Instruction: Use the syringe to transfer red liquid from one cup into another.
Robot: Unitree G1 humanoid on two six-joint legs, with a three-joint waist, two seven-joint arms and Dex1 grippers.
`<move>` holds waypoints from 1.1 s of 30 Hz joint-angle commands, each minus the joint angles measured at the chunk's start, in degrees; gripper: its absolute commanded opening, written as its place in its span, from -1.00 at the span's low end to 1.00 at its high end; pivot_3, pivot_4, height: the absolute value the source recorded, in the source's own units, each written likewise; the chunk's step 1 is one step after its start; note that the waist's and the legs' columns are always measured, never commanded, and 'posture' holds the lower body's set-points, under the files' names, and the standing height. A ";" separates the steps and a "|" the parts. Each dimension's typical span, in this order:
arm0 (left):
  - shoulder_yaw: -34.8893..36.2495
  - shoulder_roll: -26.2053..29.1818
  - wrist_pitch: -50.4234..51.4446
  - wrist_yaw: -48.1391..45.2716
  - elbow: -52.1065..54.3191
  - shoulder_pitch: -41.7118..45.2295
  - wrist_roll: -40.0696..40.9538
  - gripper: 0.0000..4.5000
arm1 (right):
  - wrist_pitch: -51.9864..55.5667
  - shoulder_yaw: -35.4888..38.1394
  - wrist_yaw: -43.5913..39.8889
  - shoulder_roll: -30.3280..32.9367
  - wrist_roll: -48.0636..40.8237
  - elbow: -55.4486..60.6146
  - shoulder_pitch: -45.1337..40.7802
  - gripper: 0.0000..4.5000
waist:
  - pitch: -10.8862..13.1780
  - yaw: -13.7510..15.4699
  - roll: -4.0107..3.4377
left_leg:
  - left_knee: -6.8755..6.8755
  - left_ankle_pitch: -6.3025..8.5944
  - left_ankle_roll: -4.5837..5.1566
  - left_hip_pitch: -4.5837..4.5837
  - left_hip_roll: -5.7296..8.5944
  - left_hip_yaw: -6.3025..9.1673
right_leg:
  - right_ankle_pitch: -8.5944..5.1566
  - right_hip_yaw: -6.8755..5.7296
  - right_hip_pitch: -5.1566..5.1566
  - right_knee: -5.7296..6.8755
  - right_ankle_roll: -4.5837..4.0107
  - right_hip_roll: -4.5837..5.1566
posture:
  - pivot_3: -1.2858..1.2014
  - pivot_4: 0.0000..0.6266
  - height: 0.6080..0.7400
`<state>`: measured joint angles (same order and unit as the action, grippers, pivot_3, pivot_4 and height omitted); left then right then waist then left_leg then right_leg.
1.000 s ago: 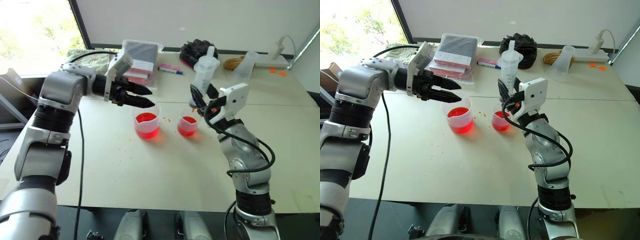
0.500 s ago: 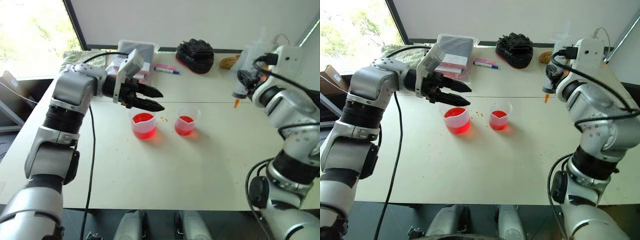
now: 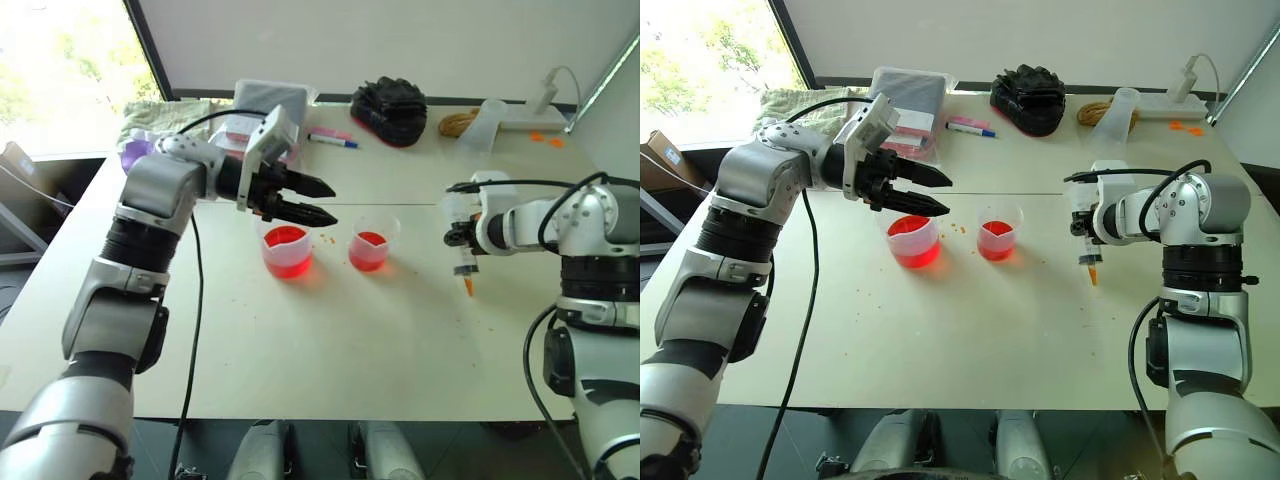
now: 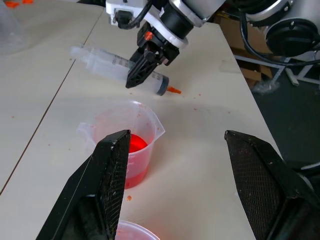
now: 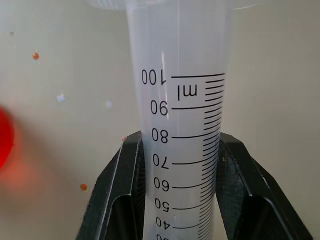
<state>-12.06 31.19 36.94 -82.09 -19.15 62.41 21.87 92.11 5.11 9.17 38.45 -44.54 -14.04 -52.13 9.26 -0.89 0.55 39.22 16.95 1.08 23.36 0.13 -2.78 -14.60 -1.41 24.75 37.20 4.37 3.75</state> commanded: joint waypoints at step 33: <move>9.01 11.12 11.47 1.35 16.61 -11.05 11.20 0.39 | -4.36 29.44 -16.92 23.92 -31.98 46.19 28.62 0.98 | 0.01 0.30 0.02 | 0.00 0.07 0.11 0.00 -0.06 0.06 | 0.00 -0.02 -0.09 -0.23 0.01 -0.02 | 0.03 -0.52 1.00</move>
<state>-5.22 41.09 48.28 -79.88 -3.99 50.06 31.75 88.34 29.97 -3.02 60.41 -73.89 28.16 -25.01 9.27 -0.59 0.58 39.23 17.02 1.19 23.30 0.07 -2.73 -14.59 -1.43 24.61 36.97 4.38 3.74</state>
